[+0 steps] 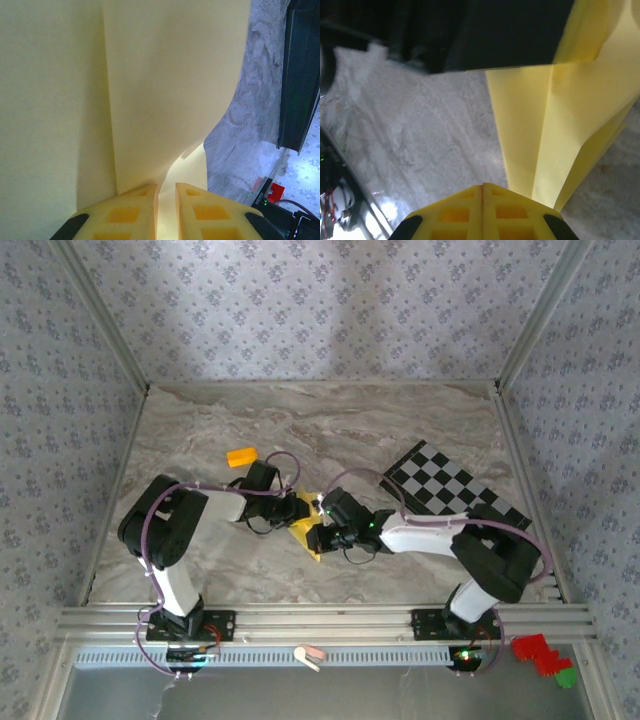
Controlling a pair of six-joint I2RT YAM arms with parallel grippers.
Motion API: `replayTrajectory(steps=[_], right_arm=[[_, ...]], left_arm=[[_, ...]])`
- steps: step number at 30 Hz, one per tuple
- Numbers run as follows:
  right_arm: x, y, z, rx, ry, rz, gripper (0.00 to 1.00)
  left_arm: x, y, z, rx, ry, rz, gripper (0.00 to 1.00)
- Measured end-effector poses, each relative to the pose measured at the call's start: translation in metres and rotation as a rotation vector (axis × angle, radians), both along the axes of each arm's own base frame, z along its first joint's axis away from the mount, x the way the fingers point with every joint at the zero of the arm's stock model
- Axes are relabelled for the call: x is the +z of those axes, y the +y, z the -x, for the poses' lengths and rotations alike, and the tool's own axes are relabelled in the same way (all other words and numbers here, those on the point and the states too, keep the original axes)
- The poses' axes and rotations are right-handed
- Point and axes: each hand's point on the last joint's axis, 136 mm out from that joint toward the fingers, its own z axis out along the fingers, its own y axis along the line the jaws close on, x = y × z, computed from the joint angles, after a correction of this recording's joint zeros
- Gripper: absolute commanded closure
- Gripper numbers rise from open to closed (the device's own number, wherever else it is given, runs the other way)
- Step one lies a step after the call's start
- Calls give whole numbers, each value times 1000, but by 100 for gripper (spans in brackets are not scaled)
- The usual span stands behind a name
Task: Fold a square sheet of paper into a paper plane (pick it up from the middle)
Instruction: Fourth fold the wing at the center of the table.
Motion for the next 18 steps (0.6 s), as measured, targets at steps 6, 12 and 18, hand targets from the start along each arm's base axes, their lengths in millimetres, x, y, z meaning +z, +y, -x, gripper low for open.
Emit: replayTrajectory(steps=[6, 12, 18], right_arm=[[-25, -8, -4, -15, 41, 45, 95], [-31, -12, -3, -18, 39, 34, 96], [-32, -12, -2, -28, 31, -4, 97]], left_arm=[[0, 0, 0, 0, 2, -1, 82], [0, 0, 0, 0, 1, -1, 82], [3, -1, -2, 0, 1, 4, 77]])
